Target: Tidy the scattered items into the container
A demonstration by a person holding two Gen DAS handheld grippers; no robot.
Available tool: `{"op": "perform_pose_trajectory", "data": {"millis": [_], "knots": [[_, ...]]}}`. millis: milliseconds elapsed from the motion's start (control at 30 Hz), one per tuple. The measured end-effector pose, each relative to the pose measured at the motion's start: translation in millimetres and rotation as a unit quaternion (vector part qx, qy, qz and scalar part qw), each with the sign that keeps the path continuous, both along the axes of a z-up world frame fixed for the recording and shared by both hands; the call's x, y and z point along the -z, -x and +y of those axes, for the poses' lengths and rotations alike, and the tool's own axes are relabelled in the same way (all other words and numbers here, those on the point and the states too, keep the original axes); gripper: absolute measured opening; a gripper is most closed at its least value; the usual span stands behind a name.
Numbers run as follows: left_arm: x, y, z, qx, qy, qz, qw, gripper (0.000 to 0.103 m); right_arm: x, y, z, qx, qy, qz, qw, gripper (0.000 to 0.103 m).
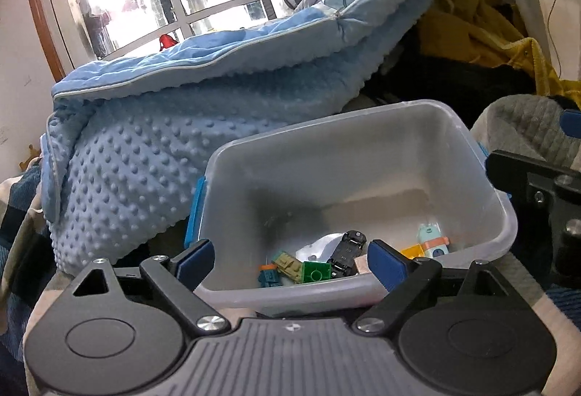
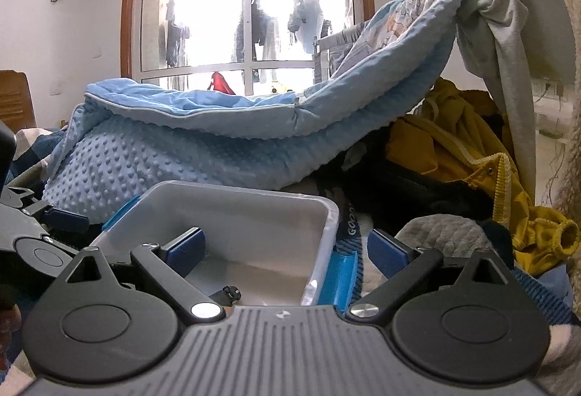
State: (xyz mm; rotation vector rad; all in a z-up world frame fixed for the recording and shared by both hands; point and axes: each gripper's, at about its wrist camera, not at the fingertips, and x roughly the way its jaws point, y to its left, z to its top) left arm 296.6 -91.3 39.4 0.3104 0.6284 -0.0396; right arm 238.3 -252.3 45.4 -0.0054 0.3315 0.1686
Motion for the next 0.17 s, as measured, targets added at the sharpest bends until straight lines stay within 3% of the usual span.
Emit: {"op": "perform_pose_trajectory", "data": {"millis": [167], "knots": [[1.6, -4.3, 1.8, -0.004, 0.003, -0.001, 1.0, 0.094, 5.7, -1.6, -3.7, 0.004, -0.002, 0.005, 1.0, 0.098]]}}
